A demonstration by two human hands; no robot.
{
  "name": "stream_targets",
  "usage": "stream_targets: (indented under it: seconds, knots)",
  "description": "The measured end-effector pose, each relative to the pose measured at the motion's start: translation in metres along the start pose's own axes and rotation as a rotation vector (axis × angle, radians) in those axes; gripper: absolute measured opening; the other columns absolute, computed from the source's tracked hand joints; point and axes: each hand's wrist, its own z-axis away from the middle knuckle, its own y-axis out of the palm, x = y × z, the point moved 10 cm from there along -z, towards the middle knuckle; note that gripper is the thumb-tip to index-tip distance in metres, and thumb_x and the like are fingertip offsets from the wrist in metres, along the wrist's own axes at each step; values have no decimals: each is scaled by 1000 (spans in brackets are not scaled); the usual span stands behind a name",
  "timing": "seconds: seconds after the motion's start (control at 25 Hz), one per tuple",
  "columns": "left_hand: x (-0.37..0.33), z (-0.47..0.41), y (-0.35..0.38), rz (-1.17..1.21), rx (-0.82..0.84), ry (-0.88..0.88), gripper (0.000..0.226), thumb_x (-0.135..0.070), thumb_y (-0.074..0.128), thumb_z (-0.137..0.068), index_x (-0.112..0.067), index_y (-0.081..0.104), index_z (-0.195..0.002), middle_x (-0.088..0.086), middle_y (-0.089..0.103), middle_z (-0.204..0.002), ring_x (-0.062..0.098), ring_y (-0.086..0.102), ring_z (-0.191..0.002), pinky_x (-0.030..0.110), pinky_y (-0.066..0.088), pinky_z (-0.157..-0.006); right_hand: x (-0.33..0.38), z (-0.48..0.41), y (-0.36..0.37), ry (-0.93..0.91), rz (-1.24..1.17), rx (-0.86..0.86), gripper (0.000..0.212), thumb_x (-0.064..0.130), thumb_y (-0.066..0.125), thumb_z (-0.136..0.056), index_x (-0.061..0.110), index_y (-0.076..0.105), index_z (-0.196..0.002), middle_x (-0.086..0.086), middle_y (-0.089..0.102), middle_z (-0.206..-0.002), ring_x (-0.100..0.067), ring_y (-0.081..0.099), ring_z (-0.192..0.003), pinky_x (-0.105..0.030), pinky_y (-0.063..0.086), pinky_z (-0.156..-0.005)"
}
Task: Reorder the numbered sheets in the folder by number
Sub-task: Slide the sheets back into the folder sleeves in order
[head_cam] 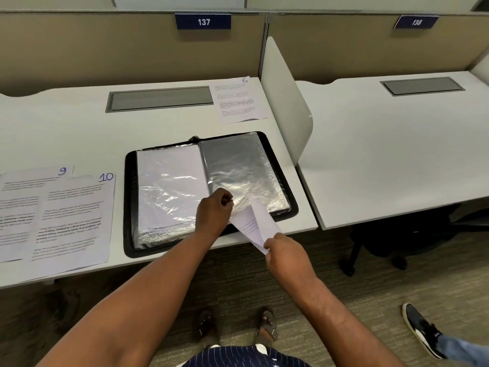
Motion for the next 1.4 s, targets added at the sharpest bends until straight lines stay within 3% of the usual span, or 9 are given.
stream_targets:
  seconds: [0.24,0.4,0.6,0.8,0.96,1.12,1.4]
  knots:
    - [-13,20,12,-170,3,140,16,-21,62,-94,-24,65,-109,-2,74,-100,22,68,-88,35,55,-75,14,-29,-7,42,-24,-29,25,17,61,-97,14,73,-118,-5,67,-111,-22,66,-99,-33,57,-88]
    - [-22,19,11,-270,-26,250,19,-18,63,-93,-21,68,-111,2,75,-98,25,68,-87,37,55,-71,-5,-31,-4,188,-362,-58,30,22,65,-98,17,69,-127,2,70,-120,-13,68,-106,-31,57,-92]
    - [-29,17,14,-352,-47,326,26,-13,68,-86,-20,72,-111,1,77,-96,29,69,-88,36,53,-78,-44,-18,-2,469,-711,-211,14,15,71,-93,22,70,-105,10,70,-97,-8,69,-89,-27,58,-72]
    - [-32,19,26,-409,-61,378,26,-9,72,-80,-19,77,-104,3,76,-91,30,69,-80,39,54,-75,-80,-3,9,712,-836,-260,10,11,65,-93,20,65,-98,5,70,-89,-12,68,-81,-27,50,-62]
    - [-35,19,37,-429,-69,405,22,-9,72,-78,-19,78,-97,1,74,-85,28,68,-75,39,54,-70,-102,0,29,801,-893,-202,16,11,59,-96,15,72,-88,-3,73,-88,-22,71,-81,-34,57,-65]
    - [-31,19,43,-444,-61,412,20,-10,73,-79,-18,77,-96,2,73,-85,28,67,-74,40,53,-70,-104,-10,44,881,-1087,-202,16,6,61,-96,16,73,-94,-6,74,-94,-24,71,-88,-43,62,-81]
    - [-12,15,52,-497,-29,386,23,-8,73,-80,-19,76,-100,1,73,-88,27,66,-76,37,49,-69,-125,18,54,830,-1053,-134,12,12,69,-93,20,69,-102,-3,72,-101,-24,72,-90,-46,63,-80]
